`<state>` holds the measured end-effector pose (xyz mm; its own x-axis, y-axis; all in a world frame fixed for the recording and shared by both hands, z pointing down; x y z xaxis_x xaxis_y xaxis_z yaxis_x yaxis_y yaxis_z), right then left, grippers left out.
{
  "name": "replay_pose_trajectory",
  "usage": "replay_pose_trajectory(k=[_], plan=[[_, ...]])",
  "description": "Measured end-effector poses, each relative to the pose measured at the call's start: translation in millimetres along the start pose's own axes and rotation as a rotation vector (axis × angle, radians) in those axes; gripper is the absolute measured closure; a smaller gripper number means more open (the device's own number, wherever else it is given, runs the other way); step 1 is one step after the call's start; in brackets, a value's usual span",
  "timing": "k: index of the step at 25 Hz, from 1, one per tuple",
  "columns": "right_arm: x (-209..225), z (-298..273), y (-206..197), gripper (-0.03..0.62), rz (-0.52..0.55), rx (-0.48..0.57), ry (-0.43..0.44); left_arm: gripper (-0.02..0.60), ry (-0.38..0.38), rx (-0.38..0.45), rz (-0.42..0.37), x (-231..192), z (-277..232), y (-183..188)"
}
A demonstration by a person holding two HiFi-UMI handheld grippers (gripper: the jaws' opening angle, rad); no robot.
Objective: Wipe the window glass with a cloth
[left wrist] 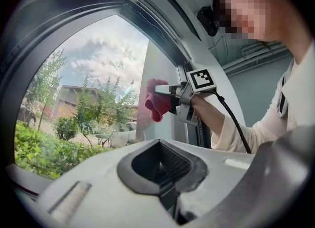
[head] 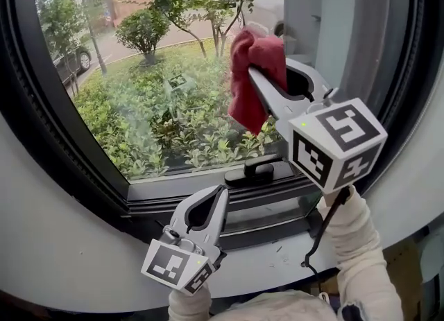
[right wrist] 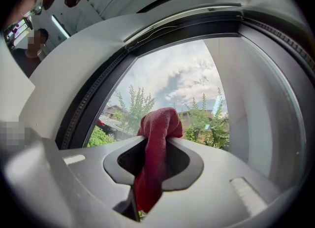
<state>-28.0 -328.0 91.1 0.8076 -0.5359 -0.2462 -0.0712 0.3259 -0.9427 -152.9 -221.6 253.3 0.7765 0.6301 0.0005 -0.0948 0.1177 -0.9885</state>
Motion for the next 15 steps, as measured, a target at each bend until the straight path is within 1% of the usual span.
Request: replay_pose_trajectory(k=[11,13,15], plan=[[130,64,-12,0.491,-0.023,-0.027,-0.227,0.581,-0.059,-0.005,-0.012,41,-52,5],[147,74,-11,0.491,-0.027,-0.035,-0.249,0.581,-0.065,-0.005,-0.009,49,-60,8],[154,79,-12,0.491,-0.035,-0.036,-0.247,0.581,-0.069,-0.004,-0.009,55,-67,8]])
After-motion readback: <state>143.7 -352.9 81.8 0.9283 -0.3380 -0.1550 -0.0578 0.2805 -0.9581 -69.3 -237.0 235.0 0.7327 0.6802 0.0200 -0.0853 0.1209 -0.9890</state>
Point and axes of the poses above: the fingertips, and each gripper's own axes: z backward along the fingers, x to its right, y out of its top, the point moved 5 cm from there along z, backward along the fingers, and after that the axes turned 3 degrees about -y, right-handed, at the moved point
